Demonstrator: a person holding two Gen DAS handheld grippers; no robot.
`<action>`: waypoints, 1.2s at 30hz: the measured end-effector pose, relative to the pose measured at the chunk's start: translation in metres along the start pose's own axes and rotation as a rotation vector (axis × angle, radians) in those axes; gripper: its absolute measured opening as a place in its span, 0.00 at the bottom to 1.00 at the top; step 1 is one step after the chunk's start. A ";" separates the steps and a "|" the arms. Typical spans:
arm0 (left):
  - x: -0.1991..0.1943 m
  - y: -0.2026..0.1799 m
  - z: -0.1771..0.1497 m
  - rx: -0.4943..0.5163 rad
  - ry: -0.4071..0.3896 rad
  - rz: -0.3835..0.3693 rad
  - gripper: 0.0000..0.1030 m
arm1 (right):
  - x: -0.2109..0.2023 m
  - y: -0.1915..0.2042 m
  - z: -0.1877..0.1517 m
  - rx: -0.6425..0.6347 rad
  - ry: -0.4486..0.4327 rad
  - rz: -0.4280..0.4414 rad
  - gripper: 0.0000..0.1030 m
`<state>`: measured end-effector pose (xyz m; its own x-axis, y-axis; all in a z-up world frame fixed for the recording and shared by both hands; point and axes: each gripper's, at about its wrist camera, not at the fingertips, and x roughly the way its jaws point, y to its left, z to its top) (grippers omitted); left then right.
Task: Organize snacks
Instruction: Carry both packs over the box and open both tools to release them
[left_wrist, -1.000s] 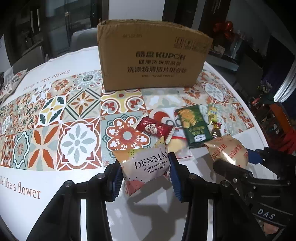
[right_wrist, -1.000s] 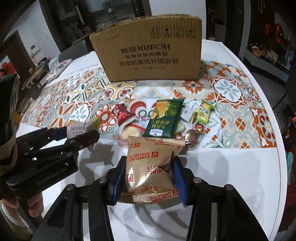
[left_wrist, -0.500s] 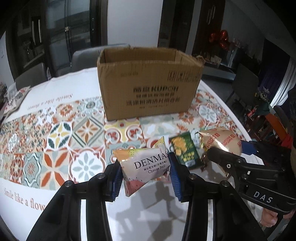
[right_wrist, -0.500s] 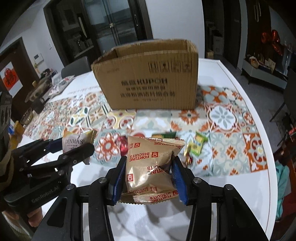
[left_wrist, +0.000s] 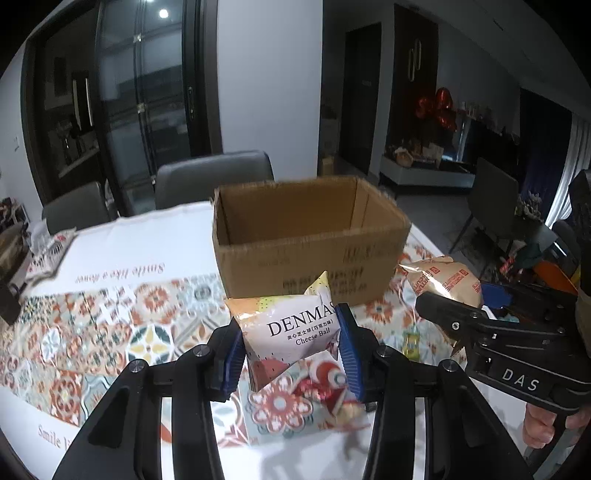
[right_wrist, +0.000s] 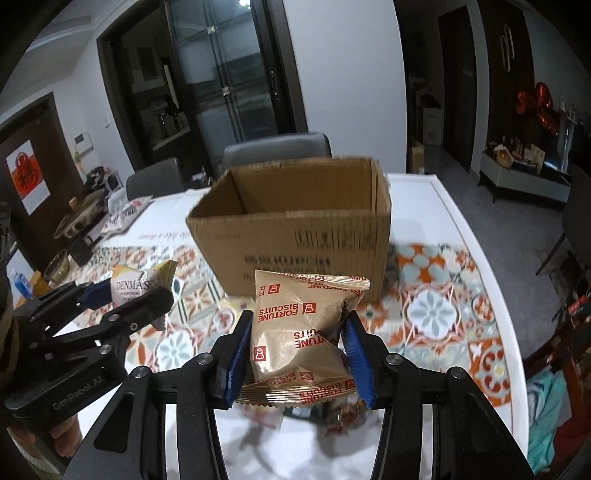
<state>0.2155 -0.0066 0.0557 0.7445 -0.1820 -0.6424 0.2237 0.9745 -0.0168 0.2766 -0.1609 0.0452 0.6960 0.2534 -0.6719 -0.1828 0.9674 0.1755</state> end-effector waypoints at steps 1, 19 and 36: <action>-0.001 0.000 0.005 0.001 -0.007 0.002 0.43 | 0.000 0.000 0.004 -0.001 -0.005 0.003 0.47; 0.026 0.013 0.081 0.037 -0.079 0.032 0.43 | 0.008 -0.001 0.091 -0.055 -0.101 -0.008 0.47; 0.089 0.027 0.106 0.032 -0.015 0.032 0.43 | 0.064 -0.012 0.127 -0.077 -0.065 -0.035 0.47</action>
<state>0.3548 -0.0107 0.0795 0.7611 -0.1528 -0.6304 0.2191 0.9753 0.0282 0.4115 -0.1562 0.0917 0.7462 0.2212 -0.6278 -0.2089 0.9733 0.0947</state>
